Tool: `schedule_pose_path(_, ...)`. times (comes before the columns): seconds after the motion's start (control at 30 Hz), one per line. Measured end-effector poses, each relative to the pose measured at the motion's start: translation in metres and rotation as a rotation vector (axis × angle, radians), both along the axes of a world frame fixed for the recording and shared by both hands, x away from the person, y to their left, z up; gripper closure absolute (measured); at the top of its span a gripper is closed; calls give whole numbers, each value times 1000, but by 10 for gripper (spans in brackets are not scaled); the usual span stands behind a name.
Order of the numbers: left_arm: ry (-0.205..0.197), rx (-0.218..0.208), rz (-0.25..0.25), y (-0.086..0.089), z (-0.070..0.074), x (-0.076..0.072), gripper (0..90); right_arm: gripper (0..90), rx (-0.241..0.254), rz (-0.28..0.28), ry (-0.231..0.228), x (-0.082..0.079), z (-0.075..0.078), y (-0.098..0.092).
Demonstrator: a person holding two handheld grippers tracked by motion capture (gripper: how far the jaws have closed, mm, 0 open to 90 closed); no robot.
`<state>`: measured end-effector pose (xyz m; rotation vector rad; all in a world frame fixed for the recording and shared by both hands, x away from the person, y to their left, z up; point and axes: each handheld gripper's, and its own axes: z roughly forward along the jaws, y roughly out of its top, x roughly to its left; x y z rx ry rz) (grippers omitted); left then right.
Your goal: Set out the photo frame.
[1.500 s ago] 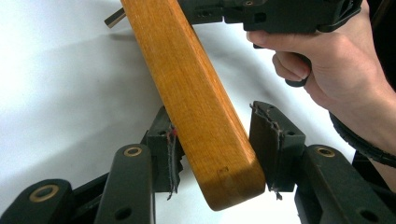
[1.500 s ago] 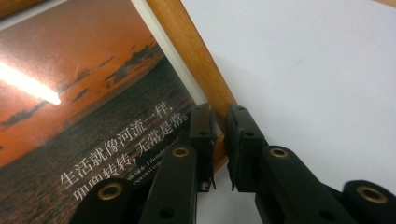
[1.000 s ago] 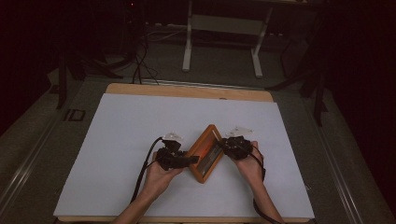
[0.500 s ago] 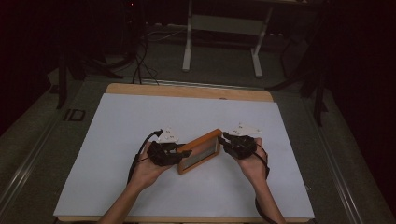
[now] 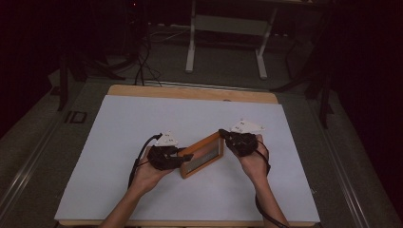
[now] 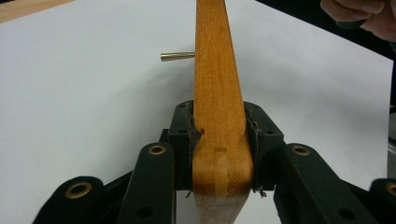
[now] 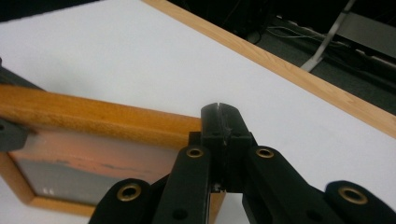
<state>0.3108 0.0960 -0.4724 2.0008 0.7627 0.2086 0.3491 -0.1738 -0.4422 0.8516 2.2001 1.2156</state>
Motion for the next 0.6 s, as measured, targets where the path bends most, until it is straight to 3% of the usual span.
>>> schedule_pose_path(0.3,1,-10,0,0,-1,-1,681,898,63,-21,6,5,-2,-1)
schedule_pose_path(0.6,13,-20,5,1,-4,-2,644,899,53,-12,8,7,-4,2)
